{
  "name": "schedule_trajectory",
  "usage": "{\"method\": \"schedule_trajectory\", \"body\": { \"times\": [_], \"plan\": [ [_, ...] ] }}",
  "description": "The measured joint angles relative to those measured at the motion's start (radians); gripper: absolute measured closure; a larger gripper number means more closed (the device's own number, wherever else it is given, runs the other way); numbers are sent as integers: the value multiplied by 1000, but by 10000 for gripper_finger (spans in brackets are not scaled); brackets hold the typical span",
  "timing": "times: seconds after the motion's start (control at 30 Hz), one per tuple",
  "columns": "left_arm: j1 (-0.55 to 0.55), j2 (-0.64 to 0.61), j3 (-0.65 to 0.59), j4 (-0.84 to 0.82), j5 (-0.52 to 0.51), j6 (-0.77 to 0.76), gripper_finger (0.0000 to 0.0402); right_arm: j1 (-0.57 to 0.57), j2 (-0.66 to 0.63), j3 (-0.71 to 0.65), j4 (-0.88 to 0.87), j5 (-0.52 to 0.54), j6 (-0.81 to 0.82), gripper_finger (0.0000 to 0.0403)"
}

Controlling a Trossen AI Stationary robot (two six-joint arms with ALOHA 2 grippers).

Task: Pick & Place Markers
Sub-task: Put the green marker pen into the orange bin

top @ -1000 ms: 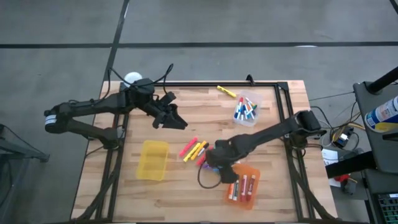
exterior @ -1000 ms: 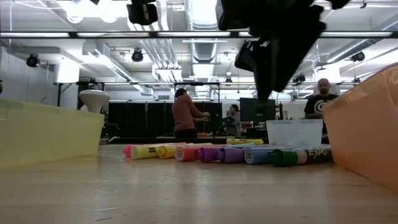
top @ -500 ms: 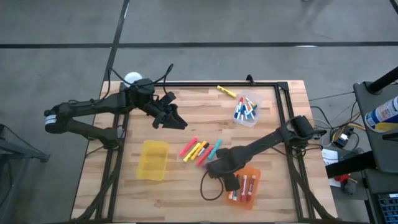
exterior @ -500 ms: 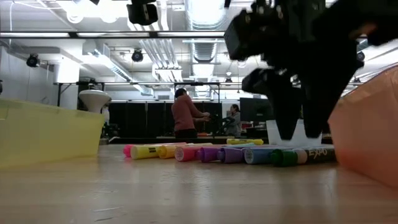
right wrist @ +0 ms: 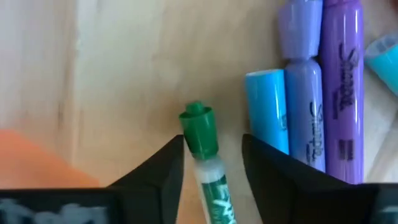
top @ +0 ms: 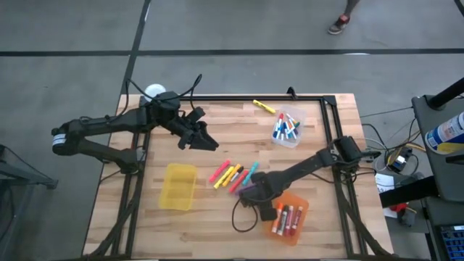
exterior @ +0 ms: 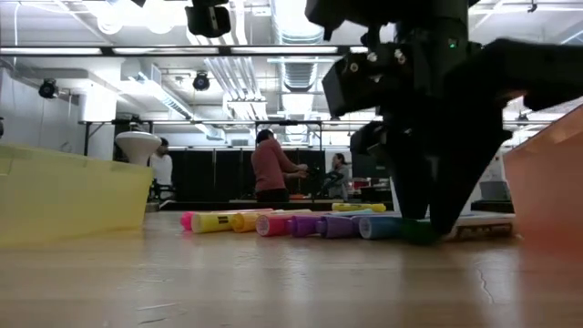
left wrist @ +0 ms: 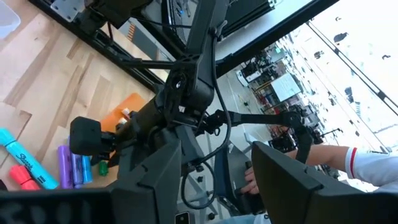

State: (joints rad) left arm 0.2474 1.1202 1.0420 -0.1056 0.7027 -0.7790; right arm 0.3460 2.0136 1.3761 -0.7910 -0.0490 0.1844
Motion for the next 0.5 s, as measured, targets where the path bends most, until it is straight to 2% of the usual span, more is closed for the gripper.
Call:
{"method": "schedule_trajectory", "body": {
  "times": [0.27,0.5],
  "plan": [
    [0,0,0,0,-4,-1,213,-30,0,-11,17,-43,-5,359],
    [0,0,0,0,-5,-2,213,-56,-3,-11,14,-65,1,365]
  ]
}}
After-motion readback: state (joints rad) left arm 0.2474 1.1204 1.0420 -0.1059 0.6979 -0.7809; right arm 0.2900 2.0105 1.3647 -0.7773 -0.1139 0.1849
